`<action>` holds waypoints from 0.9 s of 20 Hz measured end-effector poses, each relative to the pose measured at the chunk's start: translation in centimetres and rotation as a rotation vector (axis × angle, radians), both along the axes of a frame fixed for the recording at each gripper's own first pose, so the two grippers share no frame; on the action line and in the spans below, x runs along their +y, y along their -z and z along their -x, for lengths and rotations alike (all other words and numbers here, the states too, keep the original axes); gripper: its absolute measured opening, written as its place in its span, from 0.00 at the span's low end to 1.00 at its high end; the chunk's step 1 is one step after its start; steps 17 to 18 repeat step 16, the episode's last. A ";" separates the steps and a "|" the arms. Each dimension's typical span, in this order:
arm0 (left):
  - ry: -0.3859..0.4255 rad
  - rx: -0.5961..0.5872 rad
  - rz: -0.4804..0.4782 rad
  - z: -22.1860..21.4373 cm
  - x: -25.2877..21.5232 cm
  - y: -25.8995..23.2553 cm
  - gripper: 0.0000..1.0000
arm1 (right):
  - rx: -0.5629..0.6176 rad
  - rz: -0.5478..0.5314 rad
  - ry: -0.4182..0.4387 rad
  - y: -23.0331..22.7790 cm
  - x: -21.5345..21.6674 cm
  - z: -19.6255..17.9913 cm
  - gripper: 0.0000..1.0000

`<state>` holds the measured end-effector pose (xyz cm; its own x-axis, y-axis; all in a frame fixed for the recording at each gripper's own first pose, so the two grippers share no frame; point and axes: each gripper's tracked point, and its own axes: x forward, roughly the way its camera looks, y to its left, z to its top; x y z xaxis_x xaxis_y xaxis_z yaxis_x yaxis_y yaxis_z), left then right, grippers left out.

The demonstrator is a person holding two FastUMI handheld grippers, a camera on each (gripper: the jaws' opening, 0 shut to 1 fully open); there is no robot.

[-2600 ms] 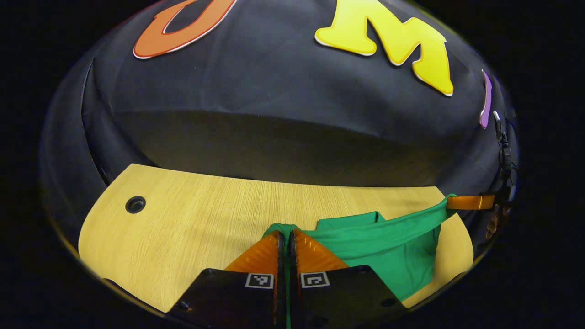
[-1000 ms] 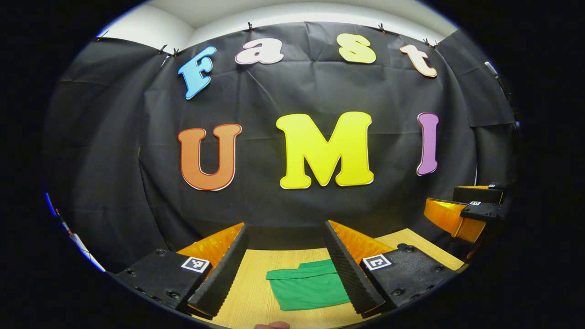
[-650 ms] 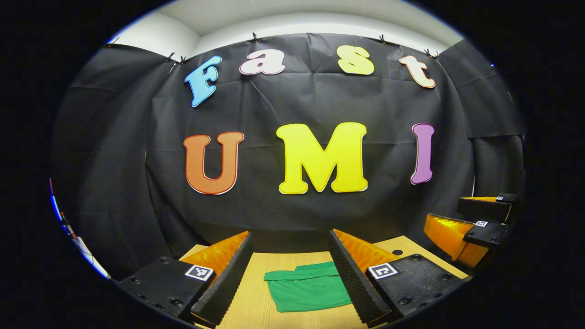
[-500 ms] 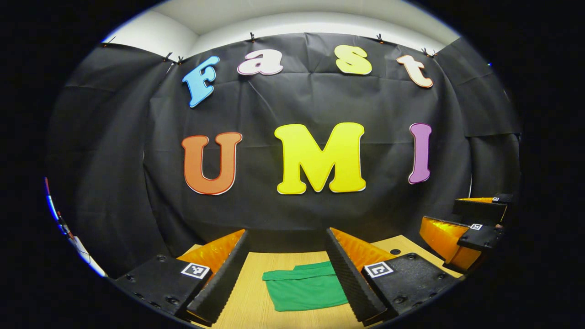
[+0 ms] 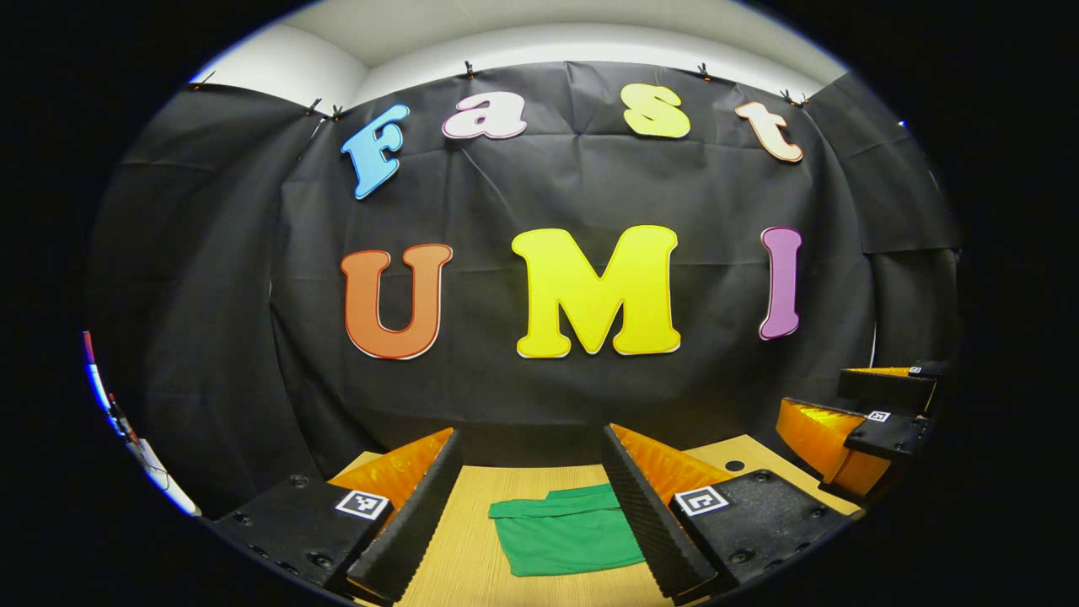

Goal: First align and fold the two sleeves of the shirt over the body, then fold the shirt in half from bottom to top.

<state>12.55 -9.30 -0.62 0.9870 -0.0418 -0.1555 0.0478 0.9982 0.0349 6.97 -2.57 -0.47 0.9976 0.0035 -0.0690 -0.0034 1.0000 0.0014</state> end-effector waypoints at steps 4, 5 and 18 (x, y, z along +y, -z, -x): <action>-0.003 -0.001 0.004 -0.1 0.2 -0.1 1.00 | 0.005 0.011 -0.001 0.0 0.1 0.0 0.97; -0.005 0.000 0.002 -0.2 0.3 0.0 1.00 | 0.006 0.012 -0.002 -0.2 0.1 0.1 0.97; 0.009 -0.005 0.003 -0.2 -0.1 -0.1 1.00 | 0.015 -0.002 0.005 0.4 0.4 -0.5 0.97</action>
